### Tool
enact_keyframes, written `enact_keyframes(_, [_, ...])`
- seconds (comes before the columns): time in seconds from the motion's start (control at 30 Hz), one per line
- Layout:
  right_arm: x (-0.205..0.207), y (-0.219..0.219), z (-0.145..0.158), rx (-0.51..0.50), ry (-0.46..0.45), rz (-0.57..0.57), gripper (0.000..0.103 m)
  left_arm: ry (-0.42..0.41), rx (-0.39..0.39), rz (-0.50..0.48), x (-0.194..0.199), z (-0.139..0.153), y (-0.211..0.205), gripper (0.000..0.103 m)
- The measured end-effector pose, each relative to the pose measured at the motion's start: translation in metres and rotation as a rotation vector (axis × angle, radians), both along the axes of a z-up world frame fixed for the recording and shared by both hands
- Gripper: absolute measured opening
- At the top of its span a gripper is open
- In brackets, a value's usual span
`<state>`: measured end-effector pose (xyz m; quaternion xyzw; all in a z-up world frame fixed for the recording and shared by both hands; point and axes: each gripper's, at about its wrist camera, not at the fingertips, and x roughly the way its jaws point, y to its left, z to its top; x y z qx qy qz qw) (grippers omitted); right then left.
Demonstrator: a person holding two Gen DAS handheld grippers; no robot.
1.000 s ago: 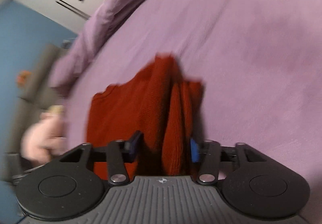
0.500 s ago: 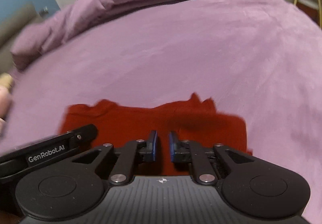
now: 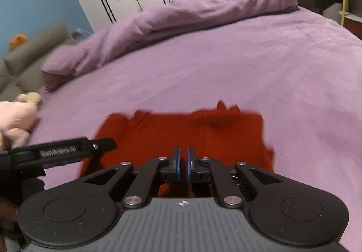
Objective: Fold small clothes
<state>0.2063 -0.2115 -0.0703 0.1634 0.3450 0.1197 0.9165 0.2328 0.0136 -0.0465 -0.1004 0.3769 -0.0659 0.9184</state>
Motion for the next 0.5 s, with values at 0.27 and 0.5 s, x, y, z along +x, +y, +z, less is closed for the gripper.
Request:
enact_keyframes(0.27, [-0.104, -0.030, -0.015, -0.008, 0.047, -0.001, 0.005, 0.120, -0.039, 0.031, -0.087, -0.015, 0.010, 0.081])
enact_keyframes(0.5, [-0.121, -0.053, -0.024, 0.171, 0.204, -0.093, 0.034, 0.108, 0.140, -0.030, -0.106, -0.017, -0.009, 0.079])
